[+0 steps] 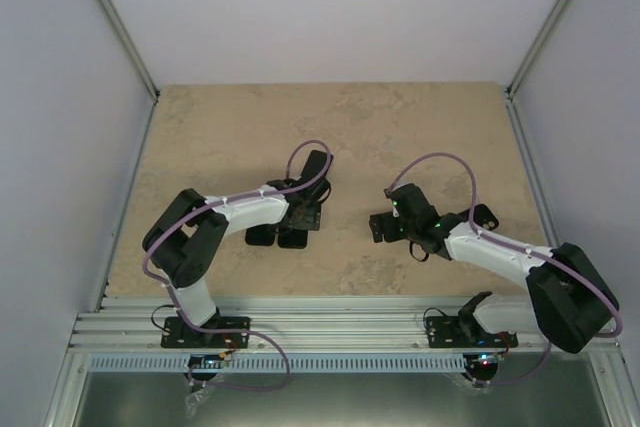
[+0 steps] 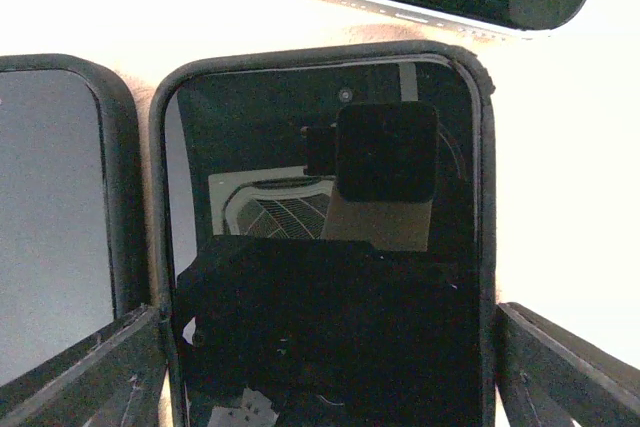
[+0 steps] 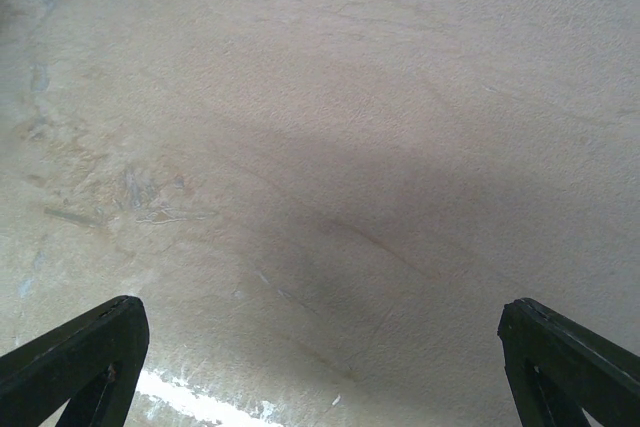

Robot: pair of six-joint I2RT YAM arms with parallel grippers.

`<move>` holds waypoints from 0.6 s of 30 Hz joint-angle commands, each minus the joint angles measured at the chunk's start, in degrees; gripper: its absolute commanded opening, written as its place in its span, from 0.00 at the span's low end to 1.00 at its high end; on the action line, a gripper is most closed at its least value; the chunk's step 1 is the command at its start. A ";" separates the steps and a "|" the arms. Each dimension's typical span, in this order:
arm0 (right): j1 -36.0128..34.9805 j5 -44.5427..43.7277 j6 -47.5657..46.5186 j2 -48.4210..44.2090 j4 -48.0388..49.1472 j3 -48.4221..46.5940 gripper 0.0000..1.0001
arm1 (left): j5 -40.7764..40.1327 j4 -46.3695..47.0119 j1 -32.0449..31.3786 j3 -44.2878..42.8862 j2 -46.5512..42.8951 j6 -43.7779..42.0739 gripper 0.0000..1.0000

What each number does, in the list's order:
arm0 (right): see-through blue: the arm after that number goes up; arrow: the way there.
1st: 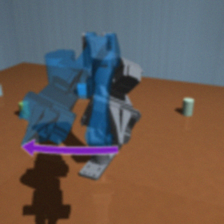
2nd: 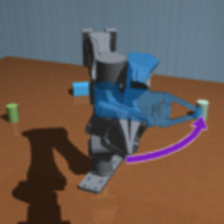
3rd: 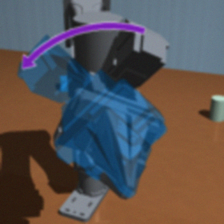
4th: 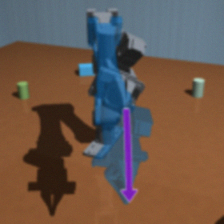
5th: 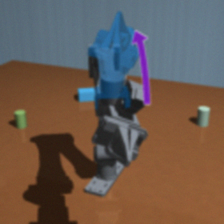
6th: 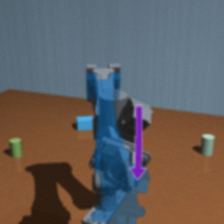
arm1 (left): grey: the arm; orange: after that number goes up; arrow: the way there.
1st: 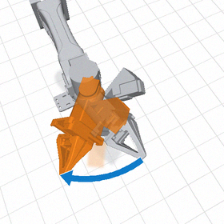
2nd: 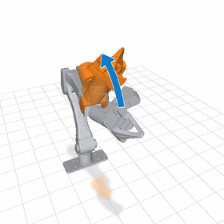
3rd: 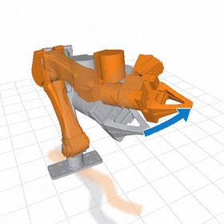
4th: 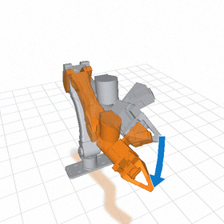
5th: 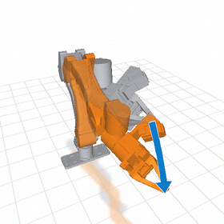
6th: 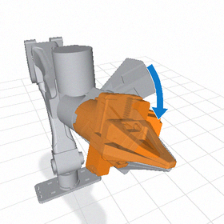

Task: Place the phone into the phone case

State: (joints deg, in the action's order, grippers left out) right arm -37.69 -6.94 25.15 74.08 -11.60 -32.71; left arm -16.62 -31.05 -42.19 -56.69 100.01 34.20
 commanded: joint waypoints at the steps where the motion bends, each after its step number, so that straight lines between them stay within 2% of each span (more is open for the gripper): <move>1: 0.25 -1.10 0.21 -1.50 0.93 -0.13 0.98 | -0.77 -0.13 0.45 -0.74 0.85 -1.00 0.91; 8: 0.27 -1.96 0.44 -4.24 -3.30 -2.67 0.98 | 1.17 -1.28 0.45 -0.23 -4.73 0.09 0.97; 13: 1.96 -4.97 0.79 -6.76 -7.31 -3.94 0.98 | 5.68 -1.53 0.45 1.01 -14.56 0.47 0.98; 18: 5.94 -7.14 2.75 -7.11 -11.74 -4.80 0.97 | 5.66 -6.17 0.45 -0.26 -25.72 0.02 0.99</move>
State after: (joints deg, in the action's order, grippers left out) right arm -34.44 -10.59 25.78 67.59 -18.37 -36.18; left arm -12.10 -32.73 -42.04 -55.88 81.30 34.37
